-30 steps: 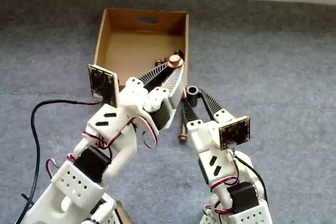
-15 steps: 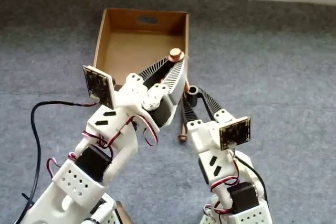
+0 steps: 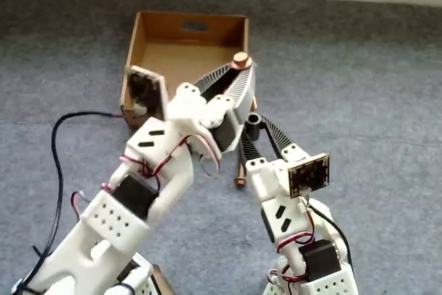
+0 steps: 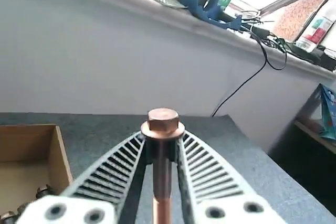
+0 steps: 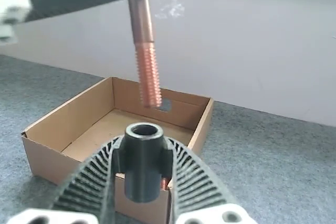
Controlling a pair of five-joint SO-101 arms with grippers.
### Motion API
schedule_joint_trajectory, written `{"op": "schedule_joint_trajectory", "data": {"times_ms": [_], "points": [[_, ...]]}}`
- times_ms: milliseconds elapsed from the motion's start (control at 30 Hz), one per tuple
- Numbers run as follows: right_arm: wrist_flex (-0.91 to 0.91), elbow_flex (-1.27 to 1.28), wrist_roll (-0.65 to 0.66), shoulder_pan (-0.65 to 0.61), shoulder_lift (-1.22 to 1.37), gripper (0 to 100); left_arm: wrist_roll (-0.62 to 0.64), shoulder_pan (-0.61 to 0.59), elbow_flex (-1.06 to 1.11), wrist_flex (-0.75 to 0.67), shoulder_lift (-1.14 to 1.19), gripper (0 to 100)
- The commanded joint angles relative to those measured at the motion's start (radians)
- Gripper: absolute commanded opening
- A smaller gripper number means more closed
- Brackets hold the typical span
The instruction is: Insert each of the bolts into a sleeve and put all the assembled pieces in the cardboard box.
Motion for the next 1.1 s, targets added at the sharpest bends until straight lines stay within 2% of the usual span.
{"op": "schedule_joint_trajectory", "data": {"times_ms": [0,333,500,1067], "points": [[-0.021,-0.008,0.008,-0.005,-0.013,0.6,-0.008,0.031,-0.101,-0.029,0.070,1],[-0.022,-0.008,0.011,-0.005,-0.013,0.6,-0.012,0.047,-0.005,-0.026,0.012,1],[-0.022,-0.008,0.009,-0.005,-0.013,0.6,-0.140,0.048,0.031,-0.026,-0.041,1],[-0.022,-0.007,0.011,-0.005,-0.013,0.6,-0.137,0.068,-0.058,-0.026,-0.039,1]]}}
